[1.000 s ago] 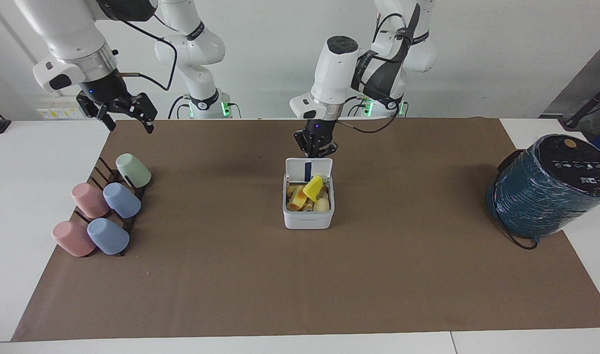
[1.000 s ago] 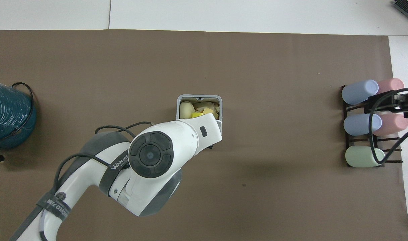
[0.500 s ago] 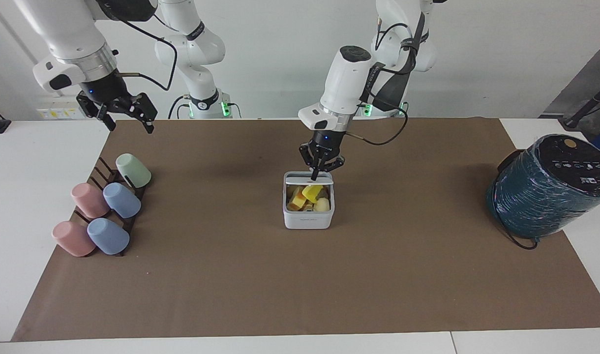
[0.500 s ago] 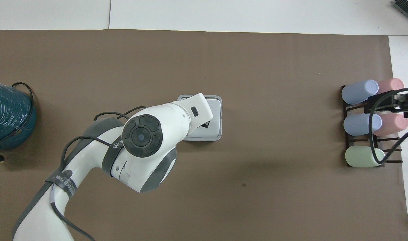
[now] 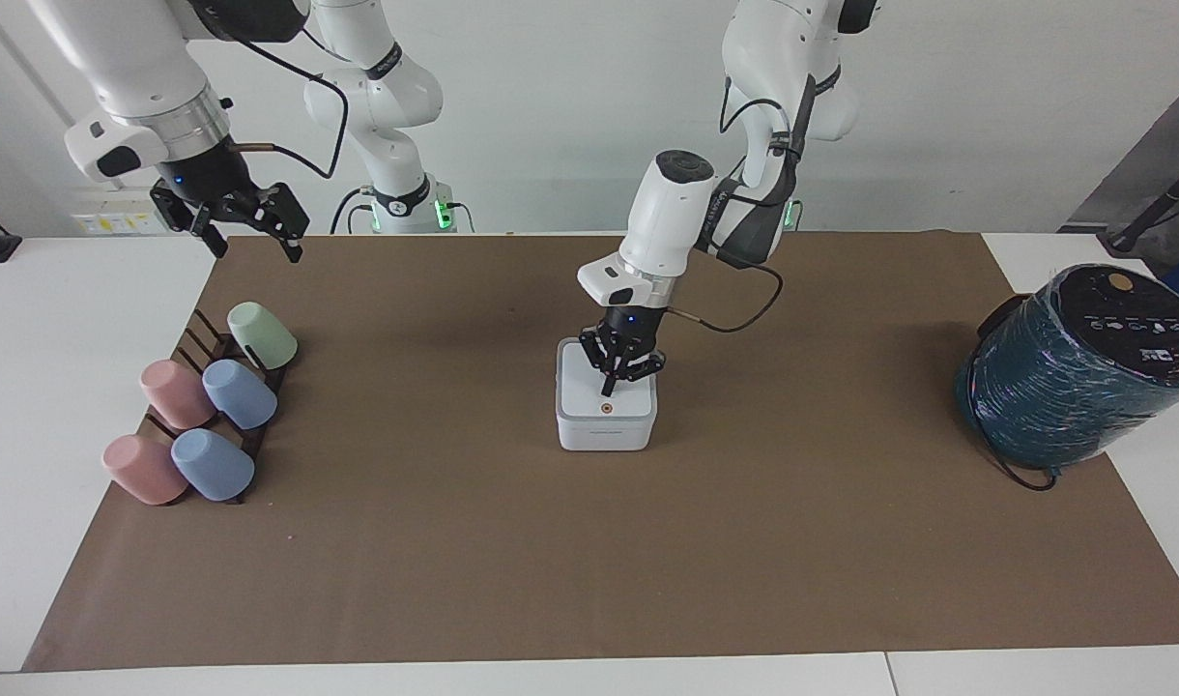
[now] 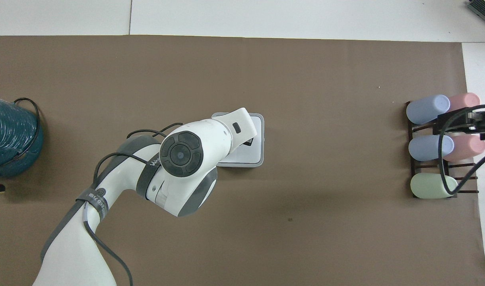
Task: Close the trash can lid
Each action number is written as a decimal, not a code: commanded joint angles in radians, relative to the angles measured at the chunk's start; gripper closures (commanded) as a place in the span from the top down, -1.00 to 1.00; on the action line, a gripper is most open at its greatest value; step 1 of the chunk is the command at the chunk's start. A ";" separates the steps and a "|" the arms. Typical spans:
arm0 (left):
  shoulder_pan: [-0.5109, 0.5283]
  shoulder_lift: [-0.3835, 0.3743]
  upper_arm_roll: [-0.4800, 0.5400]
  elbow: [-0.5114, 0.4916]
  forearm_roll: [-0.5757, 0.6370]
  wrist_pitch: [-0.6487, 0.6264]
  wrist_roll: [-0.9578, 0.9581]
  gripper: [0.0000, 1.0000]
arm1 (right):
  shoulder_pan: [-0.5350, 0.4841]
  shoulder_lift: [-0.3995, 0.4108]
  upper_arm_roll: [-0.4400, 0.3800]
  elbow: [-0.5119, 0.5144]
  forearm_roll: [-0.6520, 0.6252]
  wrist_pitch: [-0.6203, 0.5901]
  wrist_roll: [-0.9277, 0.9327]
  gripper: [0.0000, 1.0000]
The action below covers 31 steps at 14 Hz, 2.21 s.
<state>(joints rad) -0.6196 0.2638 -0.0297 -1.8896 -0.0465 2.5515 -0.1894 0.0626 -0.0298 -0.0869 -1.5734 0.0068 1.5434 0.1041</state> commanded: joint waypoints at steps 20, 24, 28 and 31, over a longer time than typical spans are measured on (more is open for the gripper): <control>0.377 -0.308 0.100 0.092 0.002 -0.726 0.348 1.00 | -0.001 -0.027 -0.002 -0.034 -0.010 0.018 -0.029 1.00; 0.477 -0.356 0.100 0.095 0.004 -0.813 0.416 1.00 | -0.001 -0.027 -0.002 -0.036 -0.010 0.021 -0.029 1.00; 0.480 -0.374 0.103 0.098 0.004 -0.880 0.416 1.00 | -0.001 -0.028 -0.002 -0.039 -0.010 0.021 -0.029 1.00; 0.546 -0.374 0.102 0.093 0.004 -0.844 0.407 1.00 | -0.001 -0.028 -0.002 -0.039 -0.010 0.021 -0.027 1.00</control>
<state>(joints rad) -0.1218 -0.0984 0.0783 -1.7870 -0.0451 1.6947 0.2196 0.0626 -0.0303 -0.0869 -1.5757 0.0068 1.5434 0.1041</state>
